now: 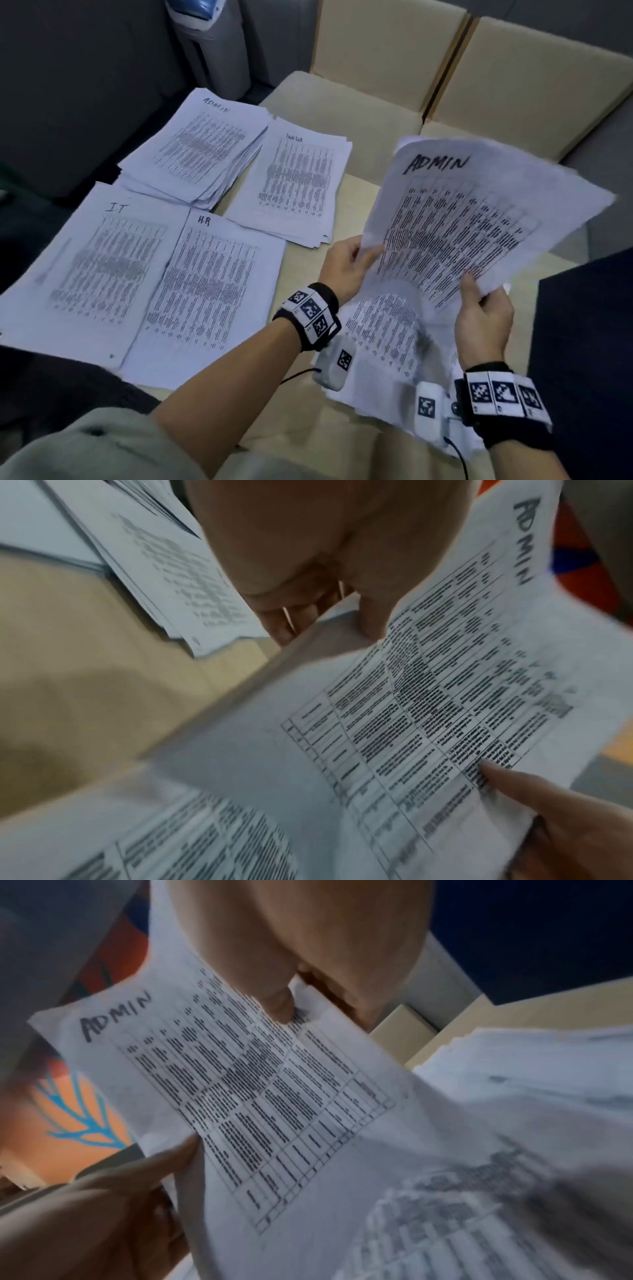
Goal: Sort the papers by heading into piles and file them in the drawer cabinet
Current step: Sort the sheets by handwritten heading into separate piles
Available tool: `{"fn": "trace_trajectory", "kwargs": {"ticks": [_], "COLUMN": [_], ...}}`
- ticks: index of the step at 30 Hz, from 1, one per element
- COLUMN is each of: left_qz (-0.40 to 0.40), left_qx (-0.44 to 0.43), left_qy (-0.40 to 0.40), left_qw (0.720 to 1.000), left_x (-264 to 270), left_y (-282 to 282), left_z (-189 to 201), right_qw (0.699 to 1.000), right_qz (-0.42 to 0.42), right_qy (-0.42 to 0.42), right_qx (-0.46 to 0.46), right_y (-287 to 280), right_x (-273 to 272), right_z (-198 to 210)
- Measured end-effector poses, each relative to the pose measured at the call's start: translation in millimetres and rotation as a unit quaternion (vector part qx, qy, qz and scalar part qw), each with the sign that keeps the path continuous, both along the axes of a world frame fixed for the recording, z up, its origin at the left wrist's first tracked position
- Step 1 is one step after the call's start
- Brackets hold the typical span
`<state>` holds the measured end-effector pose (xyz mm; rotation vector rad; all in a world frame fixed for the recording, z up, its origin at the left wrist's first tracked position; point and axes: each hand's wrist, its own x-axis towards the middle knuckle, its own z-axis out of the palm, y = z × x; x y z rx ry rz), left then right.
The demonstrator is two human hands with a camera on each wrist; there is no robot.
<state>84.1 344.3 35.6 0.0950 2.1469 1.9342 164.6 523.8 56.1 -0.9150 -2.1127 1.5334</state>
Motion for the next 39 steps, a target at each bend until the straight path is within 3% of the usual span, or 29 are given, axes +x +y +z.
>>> {"fn": "trace_trajectory", "kwargs": {"ticks": [3, 6, 9, 12, 16, 21, 26, 29, 32, 35, 37, 39], "left_qz": [0.034, 0.066, 0.111, 0.157, 0.167, 0.142, 0.089, 0.102, 0.146, 0.130, 0.027, -0.119], "left_qx": [-0.006, -0.004, -0.019, -0.055, -0.168, -0.346, -0.437, -0.534, -0.599, -0.566, -0.516, -0.446], "left_qy": [0.004, -0.015, -0.051, -0.083, -0.065, -0.060, -0.096, -0.067, 0.012, 0.056, 0.069, 0.090], "left_qw": [0.999, 0.998, 0.992, 0.983, 0.969, 0.925, 0.890, 0.836, 0.788, 0.812, 0.853, 0.882], "left_x": [-13.6, -44.5, -87.5, -143.1, -221.1, -299.1, -331.5, -327.2, -319.8, -306.2, -283.3, -240.5], "left_y": [-30.6, -85.2, -154.7, -226.9, -309.9, -384.3, -404.7, -396.8, -380.5, -355.2, -328.6, -292.7], "left_z": [5.1, 0.4, -13.9, -28.7, -31.6, -38.9, -54.1, -62.8, -58.8, -34.9, -16.2, -3.1], "right_qw": [0.998, 0.996, 0.989, 0.968, 0.943, 0.945, 0.946, 0.941, 0.940, 0.952, 0.978, 0.994], "right_qz": [0.034, 0.075, 0.116, 0.165, 0.146, 0.144, 0.143, 0.157, 0.162, 0.131, 0.066, -0.025], "right_qy": [0.058, 0.046, -0.036, -0.171, -0.278, -0.293, -0.291, -0.298, -0.297, -0.259, -0.175, -0.104], "right_qx": [0.018, 0.009, -0.080, -0.081, -0.111, -0.017, -0.024, -0.018, -0.048, -0.101, -0.090, -0.023], "right_y": [-29.3, -64.0, -102.2, -139.5, -179.4, -203.3, -207.8, -204.7, -202.8, -198.4, -187.5, -169.7], "right_x": [-16.6, -40.7, -57.1, -63.3, -60.5, -58.7, -65.2, -66.6, -68.1, -73.9, -72.4, -65.3], "right_z": [7.6, 4.3, -21.1, -55.2, -90.5, -108.3, -105.3, -108.4, -105.8, -93.9, -86.3, -76.9]}}
